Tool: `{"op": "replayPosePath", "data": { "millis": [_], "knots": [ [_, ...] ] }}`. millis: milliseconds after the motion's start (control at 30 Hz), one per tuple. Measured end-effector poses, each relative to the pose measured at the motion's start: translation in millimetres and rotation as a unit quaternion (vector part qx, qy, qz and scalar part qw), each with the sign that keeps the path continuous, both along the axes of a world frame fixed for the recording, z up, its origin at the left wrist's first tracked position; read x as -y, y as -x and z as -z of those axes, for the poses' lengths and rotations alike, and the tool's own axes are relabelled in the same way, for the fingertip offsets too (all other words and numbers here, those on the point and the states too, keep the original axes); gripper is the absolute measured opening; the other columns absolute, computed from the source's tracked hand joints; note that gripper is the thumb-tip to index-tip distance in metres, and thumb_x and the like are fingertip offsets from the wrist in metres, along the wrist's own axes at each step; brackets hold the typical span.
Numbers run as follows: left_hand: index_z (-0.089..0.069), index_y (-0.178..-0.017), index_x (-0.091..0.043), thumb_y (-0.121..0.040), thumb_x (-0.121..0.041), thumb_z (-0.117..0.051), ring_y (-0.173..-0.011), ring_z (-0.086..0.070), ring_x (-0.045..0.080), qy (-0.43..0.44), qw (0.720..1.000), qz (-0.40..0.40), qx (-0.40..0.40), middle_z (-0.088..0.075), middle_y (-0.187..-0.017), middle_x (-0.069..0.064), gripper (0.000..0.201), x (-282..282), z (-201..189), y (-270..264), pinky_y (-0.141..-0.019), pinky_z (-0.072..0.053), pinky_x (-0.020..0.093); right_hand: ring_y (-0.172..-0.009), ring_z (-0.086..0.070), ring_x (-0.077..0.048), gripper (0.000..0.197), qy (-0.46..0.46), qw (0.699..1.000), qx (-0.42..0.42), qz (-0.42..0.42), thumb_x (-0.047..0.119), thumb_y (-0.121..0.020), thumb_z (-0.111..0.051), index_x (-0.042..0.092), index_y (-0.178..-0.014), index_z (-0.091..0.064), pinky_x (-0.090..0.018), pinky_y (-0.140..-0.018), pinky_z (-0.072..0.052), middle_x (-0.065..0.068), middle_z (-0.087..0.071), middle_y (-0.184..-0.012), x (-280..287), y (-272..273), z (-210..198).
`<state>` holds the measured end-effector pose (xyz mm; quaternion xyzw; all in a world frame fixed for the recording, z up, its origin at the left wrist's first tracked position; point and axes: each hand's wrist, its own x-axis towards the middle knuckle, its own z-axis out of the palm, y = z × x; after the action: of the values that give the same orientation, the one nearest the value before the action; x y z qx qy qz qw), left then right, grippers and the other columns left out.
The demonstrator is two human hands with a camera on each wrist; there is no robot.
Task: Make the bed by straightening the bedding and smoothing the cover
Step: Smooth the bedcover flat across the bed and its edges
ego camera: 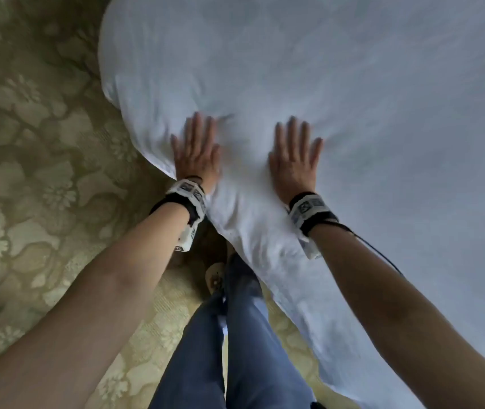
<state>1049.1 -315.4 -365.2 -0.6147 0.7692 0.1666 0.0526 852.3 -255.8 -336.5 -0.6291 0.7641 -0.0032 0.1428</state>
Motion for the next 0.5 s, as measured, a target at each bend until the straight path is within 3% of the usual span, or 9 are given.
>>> {"op": "replayPosePath", "data": {
  "millis": [67,133,267,367,500],
  "knots": [
    [0.006,-0.152,-0.021,-0.101,-0.038,-0.021,-0.148,0.008,0.020,-0.057,0.997,-0.045,0.038,0.011,-0.160,0.005,0.060,6.2,16.2,-32.7,-0.117,0.003,0.052,-0.148,-0.008,-0.030,0.059,-0.026,0.995,-0.014,-0.091,0.037,-0.098,-0.028,0.020,-0.152,-0.013,-0.055,-0.117,-0.003,-0.008,-0.010,-0.160,-11.5,-31.4,11.6],
    [0.008,-0.151,-0.019,-0.100,-0.036,-0.028,-0.148,0.008,0.022,-0.108,0.990,-0.033,0.081,0.013,-0.159,0.007,0.065,7.0,18.5,-59.6,-0.118,-0.003,0.054,-0.148,-0.009,-0.028,0.063,-0.048,0.982,-0.021,-0.183,0.034,-0.096,-0.039,0.021,-0.152,-0.014,-0.055,-0.117,-0.006,-0.006,-0.010,-0.160,-24.2,-55.8,13.7],
    [0.001,-0.152,-0.015,-0.097,-0.026,-0.045,-0.148,0.004,0.027,-0.169,0.978,0.001,0.120,0.006,-0.160,0.008,0.073,10.8,-4.2,-81.2,-0.118,-0.010,0.053,-0.149,0.004,-0.023,0.075,-0.169,0.916,0.016,-0.363,0.013,-0.089,-0.045,0.018,-0.153,-0.007,-0.045,-0.116,0.013,-0.005,0.001,-0.161,-23.8,-74.8,-6.1],
    [-0.001,-0.152,-0.016,-0.099,-0.024,-0.041,-0.148,0.005,0.027,-0.212,0.971,-0.059,0.098,0.007,-0.160,0.008,0.068,21.6,-37.3,-80.6,-0.120,-0.006,0.049,-0.149,0.001,-0.022,0.074,-0.178,0.912,0.052,-0.367,0.011,-0.089,-0.049,0.013,-0.152,-0.010,-0.041,-0.119,0.007,-0.007,-0.001,-0.161,-4.4,-75.7,-33.1],
    [-0.004,-0.152,-0.018,-0.100,-0.026,-0.039,-0.148,-0.002,0.028,-0.217,0.967,-0.119,0.063,0.002,-0.160,0.006,0.063,44.5,-77.2,-86.8,-0.120,-0.010,0.046,-0.149,0.003,-0.018,0.071,-0.178,0.947,0.076,-0.254,0.007,-0.090,-0.043,0.014,-0.152,-0.009,-0.036,-0.121,-0.001,-0.004,0.001,-0.161,28.0,-75.9,-77.1]
  ]
}}
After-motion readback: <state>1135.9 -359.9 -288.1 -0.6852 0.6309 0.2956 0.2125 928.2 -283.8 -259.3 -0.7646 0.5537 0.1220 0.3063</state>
